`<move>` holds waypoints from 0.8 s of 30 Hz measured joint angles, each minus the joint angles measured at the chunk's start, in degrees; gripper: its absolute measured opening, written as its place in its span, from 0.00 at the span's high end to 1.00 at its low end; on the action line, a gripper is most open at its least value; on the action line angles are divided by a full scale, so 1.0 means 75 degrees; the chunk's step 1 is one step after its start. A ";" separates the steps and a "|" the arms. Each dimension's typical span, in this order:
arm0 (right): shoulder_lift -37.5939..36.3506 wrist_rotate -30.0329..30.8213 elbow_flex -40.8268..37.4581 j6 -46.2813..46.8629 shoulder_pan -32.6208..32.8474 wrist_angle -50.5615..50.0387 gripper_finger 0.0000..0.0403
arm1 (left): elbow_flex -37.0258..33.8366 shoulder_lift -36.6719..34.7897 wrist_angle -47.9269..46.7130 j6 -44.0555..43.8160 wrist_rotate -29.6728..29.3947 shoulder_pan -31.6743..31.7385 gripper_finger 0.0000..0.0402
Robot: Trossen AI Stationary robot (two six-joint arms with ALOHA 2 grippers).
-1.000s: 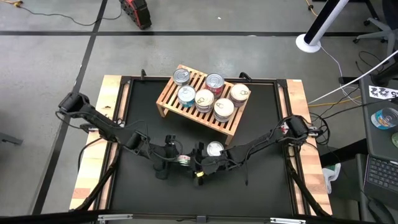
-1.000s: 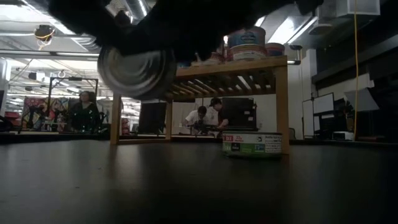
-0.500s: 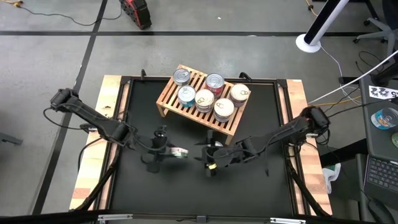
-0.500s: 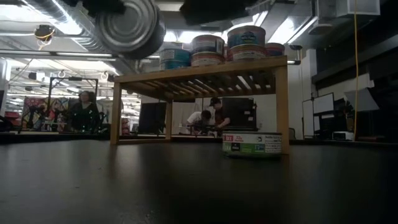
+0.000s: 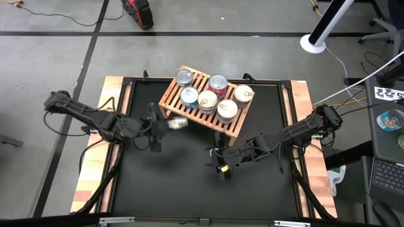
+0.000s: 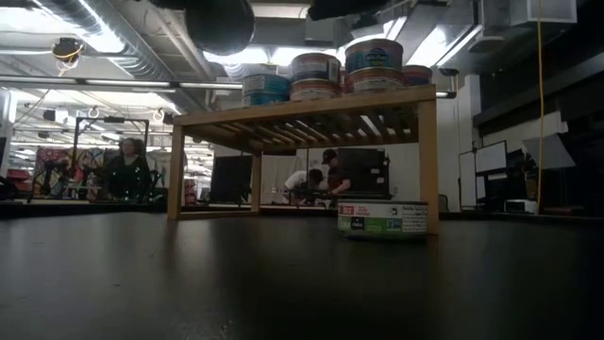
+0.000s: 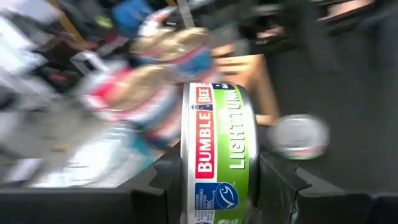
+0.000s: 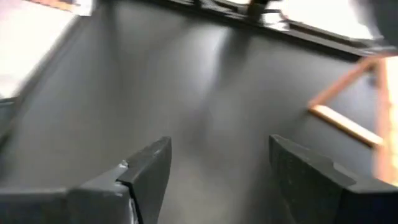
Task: Stack canned seafood by type on shelf
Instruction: Put the green tuna can aligned with the other green tuna can on the shelf
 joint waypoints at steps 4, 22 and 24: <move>0.0000 -0.1030 0.0000 0.0000 0.0000 -0.0003 0.34 | 0.0004 -0.0261 -0.0045 0.1166 -0.1051 0.0307 0.64; 0.0000 -0.1604 0.0000 0.0000 -0.0003 0.0064 0.34 | 0.0004 0.0678 -0.1060 0.2840 -0.2193 0.2451 0.63; 0.0000 -0.1604 0.0000 0.0000 -0.0006 0.0067 0.34 | 0.0004 0.0899 -0.0998 0.2876 -0.2176 0.2525 0.63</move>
